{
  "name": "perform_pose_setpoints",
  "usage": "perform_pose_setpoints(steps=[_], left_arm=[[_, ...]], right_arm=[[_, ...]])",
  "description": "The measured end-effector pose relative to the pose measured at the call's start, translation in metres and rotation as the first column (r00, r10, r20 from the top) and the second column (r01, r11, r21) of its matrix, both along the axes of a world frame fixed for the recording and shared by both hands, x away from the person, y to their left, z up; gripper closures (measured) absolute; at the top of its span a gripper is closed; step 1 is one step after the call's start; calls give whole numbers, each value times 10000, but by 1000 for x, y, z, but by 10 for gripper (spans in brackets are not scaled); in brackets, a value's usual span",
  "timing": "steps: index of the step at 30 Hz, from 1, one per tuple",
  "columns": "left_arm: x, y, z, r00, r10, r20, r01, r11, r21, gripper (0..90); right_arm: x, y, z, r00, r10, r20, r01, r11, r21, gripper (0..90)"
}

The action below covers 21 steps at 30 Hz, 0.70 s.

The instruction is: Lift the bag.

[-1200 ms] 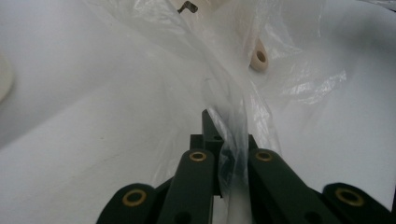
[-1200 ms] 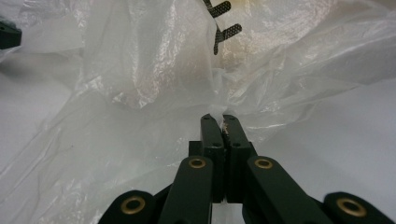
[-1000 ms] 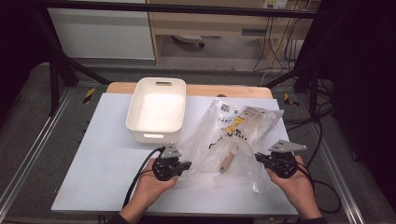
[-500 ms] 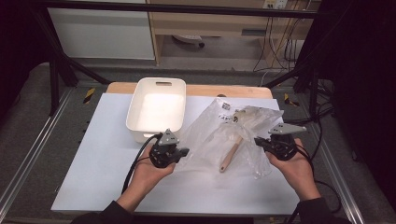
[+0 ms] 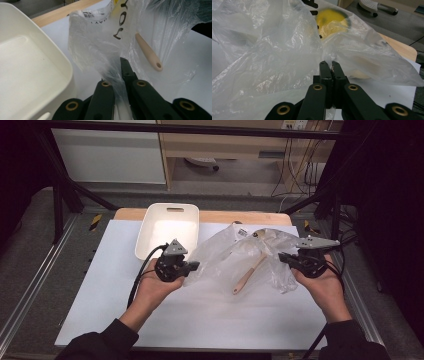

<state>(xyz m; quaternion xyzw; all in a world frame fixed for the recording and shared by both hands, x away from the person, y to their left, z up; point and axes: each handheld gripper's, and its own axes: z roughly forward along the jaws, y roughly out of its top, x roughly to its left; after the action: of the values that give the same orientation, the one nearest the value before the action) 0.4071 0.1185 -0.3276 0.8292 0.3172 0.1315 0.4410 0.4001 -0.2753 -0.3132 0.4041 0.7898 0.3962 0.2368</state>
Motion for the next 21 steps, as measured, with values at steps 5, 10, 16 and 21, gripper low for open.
perform_pose_setpoints(steps=[5,10,16,21], left_arm=[[10,3,15,10000,-22,75,21,10000,71,900],[21,5,27,10000,88,27,-88,10000,-17,900],[34,5,38,9997,239,58,-239,9997,-36,900],[43,5,44,9992,403,71,-402,9992,-34,900]], right_arm=[[6,-5,11,9999,-95,65,94,9999,101,900],[14,-10,17,9998,-178,-31,179,9992,365,900],[23,-13,24,9996,-270,-92,274,9984,497,900],[31,-16,31,9994,-345,-100,350,9980,517,900]])
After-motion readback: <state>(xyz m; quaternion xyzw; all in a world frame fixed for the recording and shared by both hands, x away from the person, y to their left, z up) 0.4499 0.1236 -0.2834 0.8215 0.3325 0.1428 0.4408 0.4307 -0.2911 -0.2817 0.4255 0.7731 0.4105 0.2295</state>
